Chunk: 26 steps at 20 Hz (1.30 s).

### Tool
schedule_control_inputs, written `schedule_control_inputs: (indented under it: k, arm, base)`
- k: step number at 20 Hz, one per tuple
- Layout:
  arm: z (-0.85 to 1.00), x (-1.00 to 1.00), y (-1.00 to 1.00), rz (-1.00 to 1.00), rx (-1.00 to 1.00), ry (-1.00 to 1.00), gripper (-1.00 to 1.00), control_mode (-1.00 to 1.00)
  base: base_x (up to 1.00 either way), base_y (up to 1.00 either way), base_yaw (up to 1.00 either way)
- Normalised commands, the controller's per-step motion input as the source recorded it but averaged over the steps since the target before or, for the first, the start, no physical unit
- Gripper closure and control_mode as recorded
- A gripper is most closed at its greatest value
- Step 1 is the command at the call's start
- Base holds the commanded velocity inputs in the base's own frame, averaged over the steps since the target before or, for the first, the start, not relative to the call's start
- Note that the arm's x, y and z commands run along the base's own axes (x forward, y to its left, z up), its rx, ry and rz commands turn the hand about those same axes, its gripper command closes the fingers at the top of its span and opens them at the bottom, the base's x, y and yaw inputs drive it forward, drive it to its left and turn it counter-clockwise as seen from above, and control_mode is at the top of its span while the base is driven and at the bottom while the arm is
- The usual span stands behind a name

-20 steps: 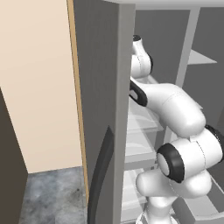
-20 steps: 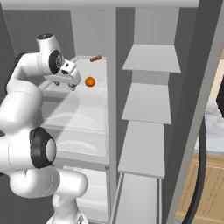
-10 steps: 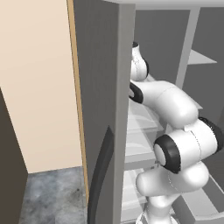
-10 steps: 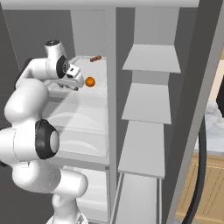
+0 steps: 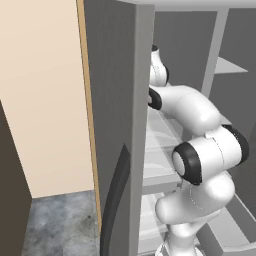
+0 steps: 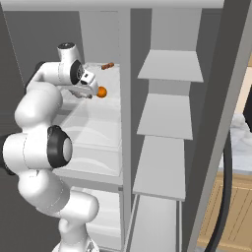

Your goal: Take the mushroom and tangerine from the fridge shelf and place them in the freezer drawer to begin freezing them.

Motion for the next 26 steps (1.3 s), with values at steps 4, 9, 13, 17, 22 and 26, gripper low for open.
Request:
schedule_control_inputs:
  k: [4,9,13,17,22,26]
  arm:
    - [-0.39,0.05,-0.02,0.01,0.00,0.00,1.00,-1.00]
    - [-0.29,0.03,0.00,0.02,-0.01,-0.03,1.00,-1.00]
    - [0.00,-0.13,0.00,0.00,0.00,0.00,1.00,-1.00]
    - [0.00,-0.88,0.00,0.00,0.00,0.00,1.00,-1.00]
    - [0.19,-1.00,-0.03,0.00,0.01,-0.03,1.00,-1.00]
    - [0.23,-1.00,-0.09,0.00,0.03,-0.04,1.00,-1.00]
  base:
    - [0.00,0.00,0.00]
    - [0.00,0.00,0.00]
    - [0.00,0.00,0.00]
    - [0.00,0.00,0.00]
    - [0.00,0.00,0.00]
    - [0.00,0.00,0.00]
